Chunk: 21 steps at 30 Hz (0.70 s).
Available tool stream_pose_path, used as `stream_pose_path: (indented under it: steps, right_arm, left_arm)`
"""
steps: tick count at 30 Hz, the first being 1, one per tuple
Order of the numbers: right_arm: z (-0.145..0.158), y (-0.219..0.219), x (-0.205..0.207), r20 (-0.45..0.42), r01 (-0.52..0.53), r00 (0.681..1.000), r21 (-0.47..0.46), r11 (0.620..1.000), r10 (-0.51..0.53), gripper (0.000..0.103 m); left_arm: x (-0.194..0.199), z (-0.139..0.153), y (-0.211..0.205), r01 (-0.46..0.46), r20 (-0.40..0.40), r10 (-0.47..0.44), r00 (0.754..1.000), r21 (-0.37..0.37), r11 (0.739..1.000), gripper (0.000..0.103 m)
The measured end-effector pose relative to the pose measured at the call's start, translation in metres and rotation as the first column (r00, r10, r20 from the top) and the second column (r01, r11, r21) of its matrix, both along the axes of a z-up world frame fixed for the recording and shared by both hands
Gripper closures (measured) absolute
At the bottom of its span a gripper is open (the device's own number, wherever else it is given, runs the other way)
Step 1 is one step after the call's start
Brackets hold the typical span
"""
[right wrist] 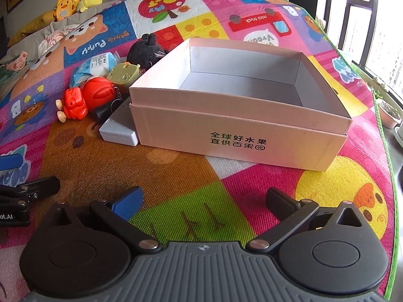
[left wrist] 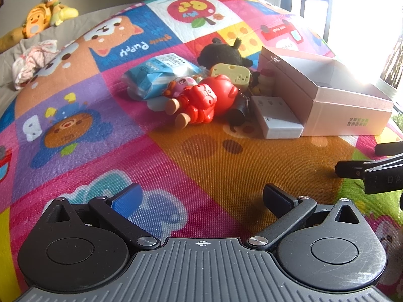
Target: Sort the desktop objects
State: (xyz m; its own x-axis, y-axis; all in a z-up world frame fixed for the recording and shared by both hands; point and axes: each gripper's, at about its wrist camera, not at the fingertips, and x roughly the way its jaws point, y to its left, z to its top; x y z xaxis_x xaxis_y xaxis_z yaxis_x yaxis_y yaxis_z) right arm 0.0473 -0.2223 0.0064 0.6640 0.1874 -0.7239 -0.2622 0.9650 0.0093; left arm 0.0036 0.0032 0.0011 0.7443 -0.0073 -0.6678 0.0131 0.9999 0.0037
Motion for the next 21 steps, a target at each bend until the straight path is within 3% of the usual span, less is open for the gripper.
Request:
stream_pose_path:
  steps: [3,5,7,9,12,14,16,18,21]
  right_arm:
    - [0.005,-0.002,0.006,-0.044,-0.032,0.999,0.002,0.999,0.032,0.0]
    - [0.013,-0.005,0.007,-0.037,-0.065,0.997,0.073,0.995,0.068,0.0]
    - [0.034,-0.005,-0.002,0.076,-0.097,0.993,0.087,0.991,0.091,0.0]
    - [0.06,-0.002,-0.009,0.23,-0.114,0.967,0.015,0.993,0.108,0.0]
    - [0.087,-0.014,0.01,0.38,0.017,0.925,-0.049,0.999,0.003,0.0]
    - [0.086,-0.031,0.044,0.324,0.124,0.939,-0.012,0.992,-0.114,0.0]
    - [0.071,-0.056,0.087,0.197,0.216,0.955,0.054,0.975,-0.222,0.0]
    - [0.051,-0.079,0.119,0.072,0.295,0.95,0.118,0.948,-0.304,0.0]
    - [0.031,-0.082,0.142,-0.03,0.285,0.958,0.179,0.942,-0.284,0.0]
  left_arm:
    - [0.001,0.001,0.0,0.01,-0.012,-0.01,1.0,-0.002,1.0,0.0]
    - [0.0,0.002,0.002,0.027,-0.012,-0.027,1.0,-0.008,1.0,0.0]
    - [0.001,0.005,0.006,0.052,0.001,-0.052,0.999,-0.031,0.998,0.0]
    - [0.0,0.012,0.012,0.065,0.069,-0.062,0.996,-0.034,0.997,0.0]
    - [0.007,0.026,0.018,0.041,0.156,-0.043,0.987,0.019,0.999,0.0]
    - [0.015,0.033,0.025,0.03,0.16,-0.027,0.987,-0.018,0.999,0.0]
    - [0.02,0.036,0.031,0.023,0.162,-0.014,0.987,-0.053,0.998,0.0]
    - [0.019,0.037,0.035,0.015,0.175,-0.004,0.984,-0.061,0.998,0.0]
    - [0.017,0.035,0.044,0.006,0.178,0.002,0.984,-0.045,0.999,0.0]
